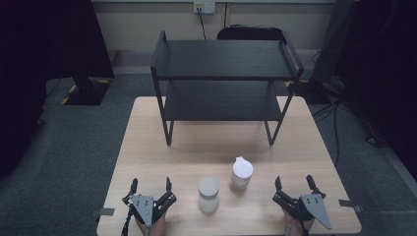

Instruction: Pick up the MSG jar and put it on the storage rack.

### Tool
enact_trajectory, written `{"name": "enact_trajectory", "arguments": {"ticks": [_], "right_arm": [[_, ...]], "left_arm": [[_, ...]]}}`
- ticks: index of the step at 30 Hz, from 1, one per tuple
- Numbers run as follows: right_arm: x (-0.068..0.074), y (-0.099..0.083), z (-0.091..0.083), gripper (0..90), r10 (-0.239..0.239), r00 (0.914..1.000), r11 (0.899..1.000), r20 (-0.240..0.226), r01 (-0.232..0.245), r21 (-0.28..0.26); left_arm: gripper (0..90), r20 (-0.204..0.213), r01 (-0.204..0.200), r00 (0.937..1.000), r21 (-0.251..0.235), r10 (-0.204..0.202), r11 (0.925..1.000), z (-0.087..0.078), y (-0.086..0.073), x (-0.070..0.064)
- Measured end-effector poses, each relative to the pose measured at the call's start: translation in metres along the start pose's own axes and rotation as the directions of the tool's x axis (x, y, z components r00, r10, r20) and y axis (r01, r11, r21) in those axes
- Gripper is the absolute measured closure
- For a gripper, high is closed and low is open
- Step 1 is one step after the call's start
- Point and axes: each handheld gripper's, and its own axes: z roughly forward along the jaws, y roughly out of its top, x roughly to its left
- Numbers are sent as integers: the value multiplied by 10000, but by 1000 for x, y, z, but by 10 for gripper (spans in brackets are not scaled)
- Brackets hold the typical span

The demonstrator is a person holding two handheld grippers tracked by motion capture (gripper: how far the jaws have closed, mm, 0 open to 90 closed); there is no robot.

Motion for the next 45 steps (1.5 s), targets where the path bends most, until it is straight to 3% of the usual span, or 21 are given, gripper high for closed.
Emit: {"name": "enact_trajectory", "arguments": {"ticks": [16, 18, 24, 27, 32, 34, 36, 37, 39, 40, 41, 45], "right_arm": [[0, 0, 0, 0, -2, 10000, 10000, 22, 2, 2], [0, 0, 0, 0, -3, 10000, 10000, 24, 3, 4], [1, 0, 0, 0, -4, 10000, 10000, 57, 4, 1], [1, 0, 0, 0, -5, 10000, 10000, 57, 5, 3], [1, 0, 0, 0, -3, 10000, 10000, 44, 3, 1], [0, 0, 0, 0, -3, 10000, 10000, 7, 3, 0], [0, 0, 0, 0, -1, 10000, 10000, 9, 1, 1], [0, 0, 0, 0, -1, 10000, 10000, 9, 1, 1], [0, 0, 0, 0, -4, 10000, 10000, 13, 4, 1], [0, 0, 0, 0, -2, 10000, 10000, 12, 2, 0], [0, 0, 0, 0, -1, 10000, 10000, 12, 1, -1], [0, 0, 0, 0, -1, 10000, 10000, 13, 1, 2]], "left_arm": [[0, -47, -9, 10000, -6, 9, 10000, 0, 0, -1], [0, -228, -129, 9997, -184, 125, 9997, -2, -3, -5], [0, 251, 57, 9997, -84, -55, 9999, -4, 8, 2], [0, 583, 369, 9977, -275, -353, 9989, -7, 16, 6], [2, 1754, 1123, 9787, -244, -1063, 9934, -11, 37, 20], [2, 1983, 1174, 9742, -356, -1081, 9924, -13, 44, 20], [2, 2427, 1225, 9641, -484, -1073, 9913, -16, 54, 20], [2, 2427, 1225, 9641, -484, -1073, 9913, -16, 54, 20], [3, 2656, 1367, 9571, -611, -1159, 9887, -18, 57, 17], [5, 2855, 1358, 9517, -612, -1130, 9888, -20, 62, 14], [5, 2855, 1358, 9517, -612, -1130, 9888, -20, 62, 14], [17, 3356, 1184, 9377, -635, -905, 9909, -22, 70, 5]]}}
